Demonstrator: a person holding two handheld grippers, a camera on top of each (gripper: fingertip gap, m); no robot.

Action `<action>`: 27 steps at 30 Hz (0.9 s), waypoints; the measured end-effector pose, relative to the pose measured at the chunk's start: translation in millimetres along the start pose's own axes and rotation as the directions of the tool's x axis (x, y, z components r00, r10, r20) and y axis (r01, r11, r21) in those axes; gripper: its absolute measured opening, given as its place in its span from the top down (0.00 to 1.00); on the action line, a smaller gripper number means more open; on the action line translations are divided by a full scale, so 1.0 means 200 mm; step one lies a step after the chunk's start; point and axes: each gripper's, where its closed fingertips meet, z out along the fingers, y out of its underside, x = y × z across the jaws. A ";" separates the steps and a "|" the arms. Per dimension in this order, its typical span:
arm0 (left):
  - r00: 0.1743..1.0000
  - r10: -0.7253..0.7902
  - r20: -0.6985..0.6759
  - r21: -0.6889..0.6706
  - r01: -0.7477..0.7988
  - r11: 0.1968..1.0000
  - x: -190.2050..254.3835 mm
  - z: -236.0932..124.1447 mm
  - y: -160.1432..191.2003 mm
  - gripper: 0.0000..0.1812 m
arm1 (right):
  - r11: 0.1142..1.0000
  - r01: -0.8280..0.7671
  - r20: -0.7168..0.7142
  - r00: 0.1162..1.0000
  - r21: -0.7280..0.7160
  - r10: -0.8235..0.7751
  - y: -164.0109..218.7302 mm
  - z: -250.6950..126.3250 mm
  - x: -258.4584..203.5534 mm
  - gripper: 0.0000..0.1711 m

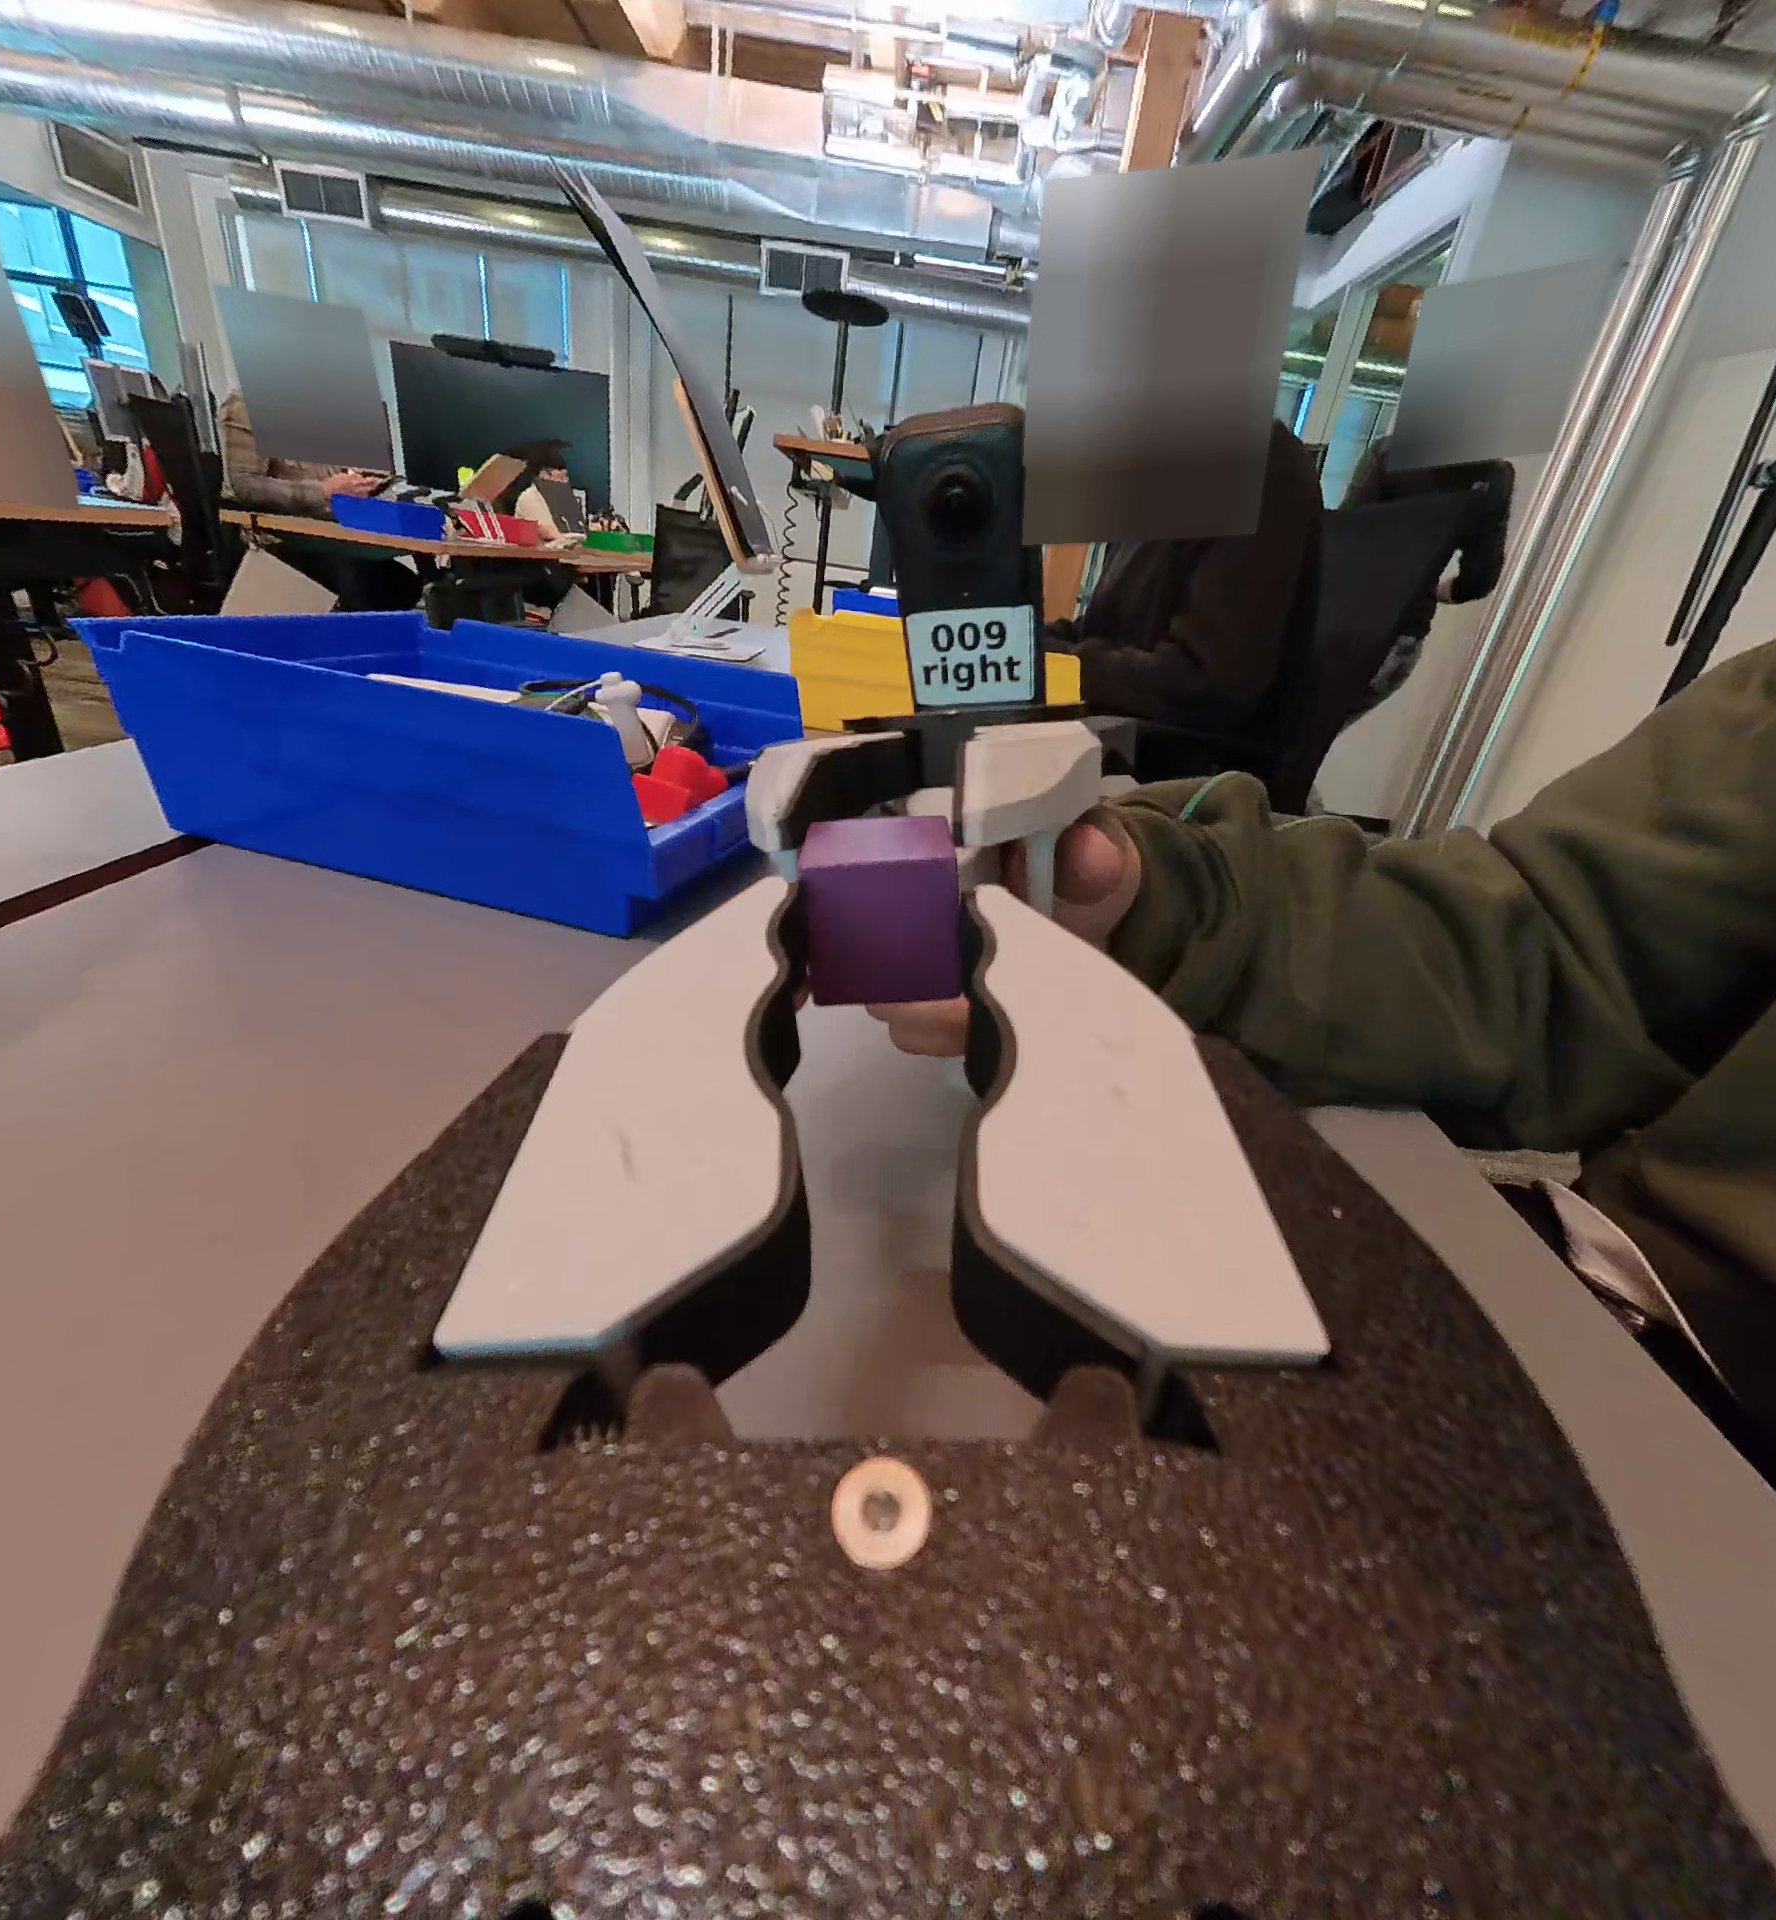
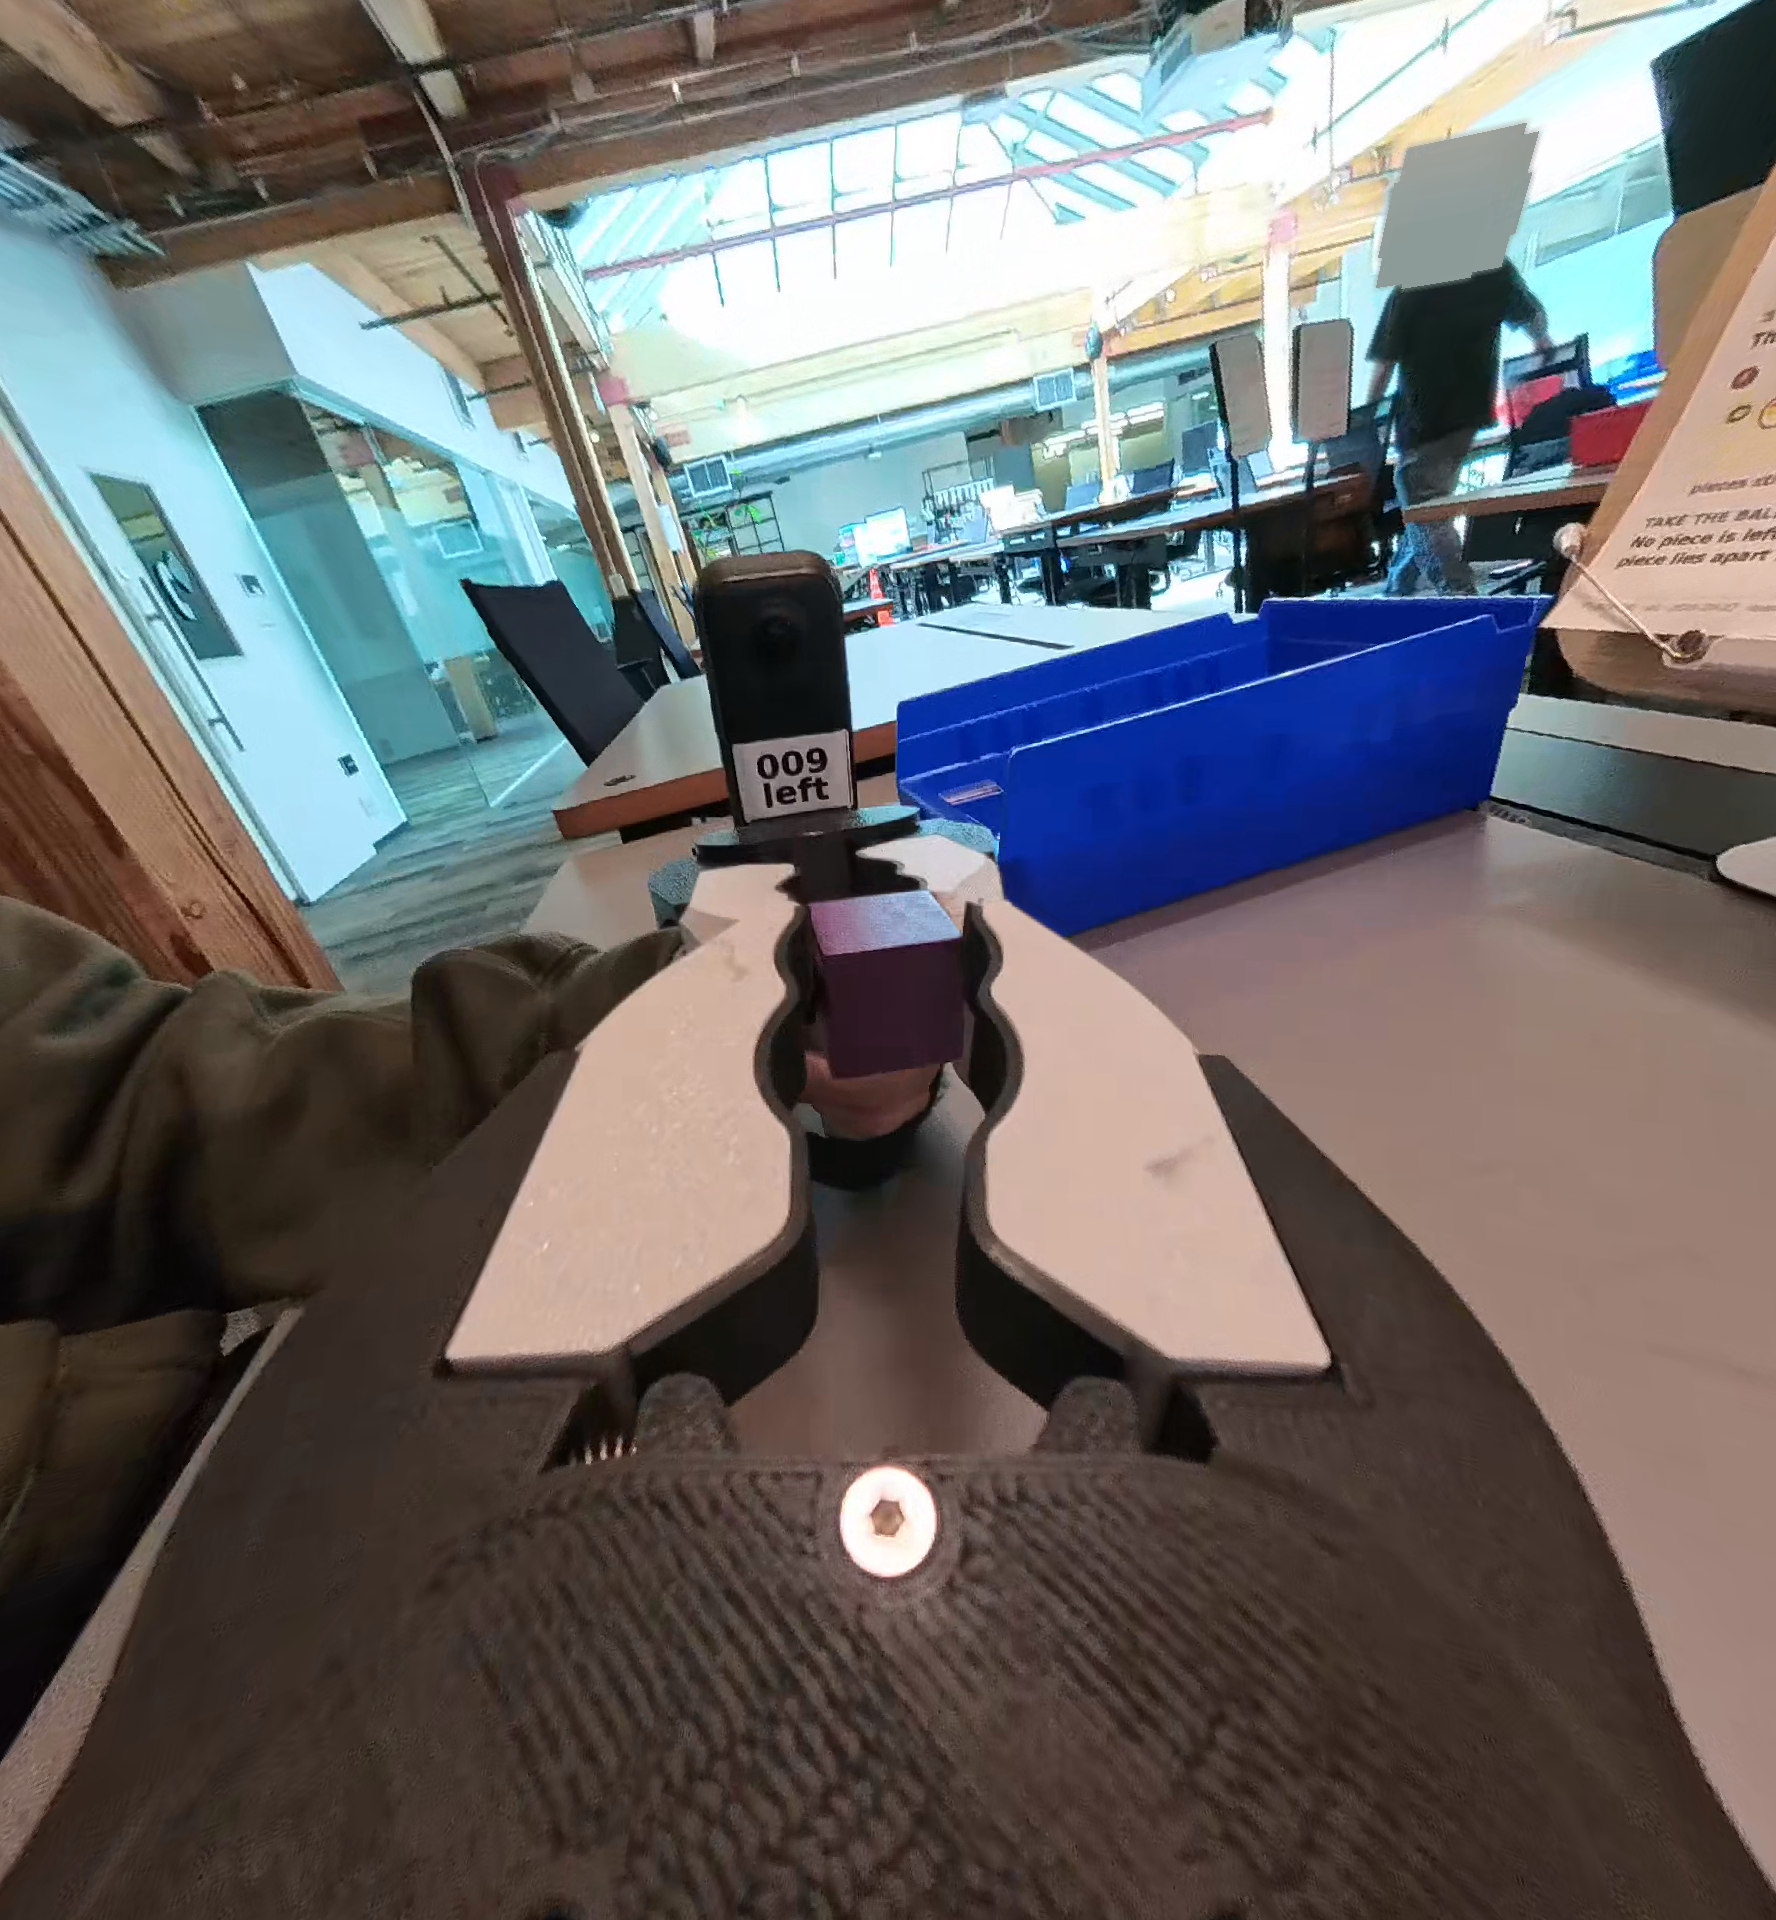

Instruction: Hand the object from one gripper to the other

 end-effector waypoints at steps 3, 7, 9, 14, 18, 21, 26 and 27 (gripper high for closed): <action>1.000 0.007 0.023 -0.016 -0.006 1.000 -0.01 0.00 0.01 0.85 | 0.999 0.026 -0.008 1.000 -0.024 -0.026 0.00 0.00 0.01 0.84; 0.957 0.180 0.228 -0.066 -0.169 0.983 -0.11 0.01 0.01 0.80 | 0.998 0.056 -0.182 0.982 0.007 -0.054 -0.02 -0.02 0.11 0.84; 0.882 0.341 0.324 -0.159 -0.305 0.939 -0.15 0.01 0.02 0.77 | 0.994 -0.027 -0.270 0.961 0.105 0.054 -0.05 -0.05 0.19 0.84; 0.690 0.523 0.500 -0.318 -0.415 0.852 -0.24 0.07 0.04 0.73 | 0.915 -0.185 -0.273 0.917 0.358 0.292 -0.10 -0.11 0.26 0.85; 0.515 0.677 0.526 -0.408 -0.546 0.732 -0.22 0.10 0.01 0.73 | 0.847 -0.292 -0.167 0.902 0.445 0.399 -0.10 -0.09 0.23 0.85; 0.426 0.720 0.548 -0.414 -0.610 0.676 -0.20 0.08 -0.05 0.76 | 0.754 -0.421 -0.033 0.863 0.503 0.504 -0.12 -0.09 0.20 0.84; 0.349 0.730 0.588 -0.398 -0.661 0.636 -0.19 0.03 -0.12 0.81 | 0.630 -0.583 0.144 0.782 0.514 0.606 -0.12 -0.06 0.18 0.85; 0.351 0.738 0.577 -0.401 -0.665 0.630 -0.18 0.04 -0.12 0.85 | 0.607 -0.607 0.168 0.765 0.513 0.622 -0.12 -0.06 0.18 0.84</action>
